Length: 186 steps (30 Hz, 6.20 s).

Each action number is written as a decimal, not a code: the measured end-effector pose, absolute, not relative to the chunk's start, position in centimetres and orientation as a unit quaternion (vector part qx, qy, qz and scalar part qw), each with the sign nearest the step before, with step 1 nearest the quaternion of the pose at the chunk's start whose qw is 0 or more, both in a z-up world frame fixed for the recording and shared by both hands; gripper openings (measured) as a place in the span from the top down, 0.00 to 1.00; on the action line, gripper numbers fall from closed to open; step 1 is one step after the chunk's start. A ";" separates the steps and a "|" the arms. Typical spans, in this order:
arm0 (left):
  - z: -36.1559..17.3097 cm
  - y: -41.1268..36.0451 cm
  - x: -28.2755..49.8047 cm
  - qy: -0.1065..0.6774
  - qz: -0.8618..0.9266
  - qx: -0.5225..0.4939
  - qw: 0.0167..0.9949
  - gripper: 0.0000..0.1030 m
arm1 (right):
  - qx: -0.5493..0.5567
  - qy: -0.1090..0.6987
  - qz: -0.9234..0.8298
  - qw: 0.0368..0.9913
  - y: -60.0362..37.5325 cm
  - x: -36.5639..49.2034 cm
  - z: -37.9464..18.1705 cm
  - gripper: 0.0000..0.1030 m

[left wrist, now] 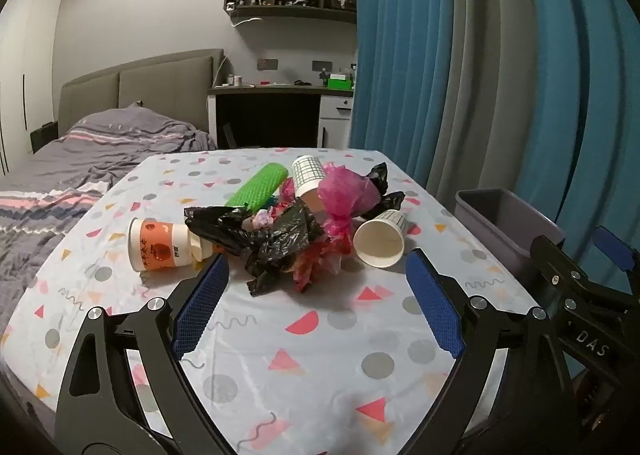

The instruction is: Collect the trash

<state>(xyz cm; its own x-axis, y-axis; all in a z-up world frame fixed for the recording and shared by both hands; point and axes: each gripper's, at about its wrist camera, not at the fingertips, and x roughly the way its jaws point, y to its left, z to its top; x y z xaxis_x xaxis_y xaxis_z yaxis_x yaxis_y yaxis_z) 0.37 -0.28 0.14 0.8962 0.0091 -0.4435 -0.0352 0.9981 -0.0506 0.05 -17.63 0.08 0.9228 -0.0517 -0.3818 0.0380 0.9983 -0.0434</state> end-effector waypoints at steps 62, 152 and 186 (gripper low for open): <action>0.3 -0.4 -0.4 0.222 0.001 -0.038 0.974 0.14 | -0.017 0.192 -0.024 0.981 -17.8 -0.1 0.4 0.04; -3.2 8.3 4.6 0.206 0.108 -0.051 0.971 0.22 | -0.024 0.236 0.154 0.959 -8.6 8.7 -3.3 0.12; -5.7 11.0 6.2 0.250 0.087 -0.089 0.960 0.24 | 0.008 0.219 0.271 0.937 -6.4 9.5 0.5 0.97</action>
